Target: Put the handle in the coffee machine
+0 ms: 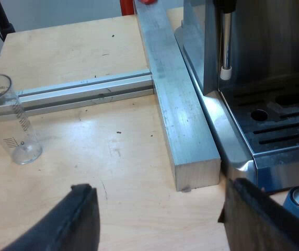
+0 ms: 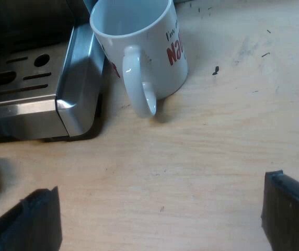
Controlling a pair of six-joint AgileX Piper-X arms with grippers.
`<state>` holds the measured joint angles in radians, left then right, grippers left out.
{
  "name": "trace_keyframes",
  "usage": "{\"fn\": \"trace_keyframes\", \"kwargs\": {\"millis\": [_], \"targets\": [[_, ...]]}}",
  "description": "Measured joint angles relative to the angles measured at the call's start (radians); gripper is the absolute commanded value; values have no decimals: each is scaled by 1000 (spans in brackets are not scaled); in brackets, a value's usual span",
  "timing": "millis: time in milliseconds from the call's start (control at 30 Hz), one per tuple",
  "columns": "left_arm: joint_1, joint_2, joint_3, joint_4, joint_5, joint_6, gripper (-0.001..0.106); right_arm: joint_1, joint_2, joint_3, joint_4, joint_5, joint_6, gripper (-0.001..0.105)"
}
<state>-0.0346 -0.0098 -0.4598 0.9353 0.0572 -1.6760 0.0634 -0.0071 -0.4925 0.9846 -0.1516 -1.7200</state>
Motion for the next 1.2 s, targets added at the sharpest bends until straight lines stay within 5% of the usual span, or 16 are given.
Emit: {"fn": "trace_keyframes", "kwargs": {"millis": [767, 1200], "targets": [[0, 0, -3, 4, 52, -10, 55, 0, 0, 0, 0, 0, 0, 78], [-61, 0, -55, 36, 138, -60, 55, 0, 116, -166, 104, 16, 1, 78]]}}
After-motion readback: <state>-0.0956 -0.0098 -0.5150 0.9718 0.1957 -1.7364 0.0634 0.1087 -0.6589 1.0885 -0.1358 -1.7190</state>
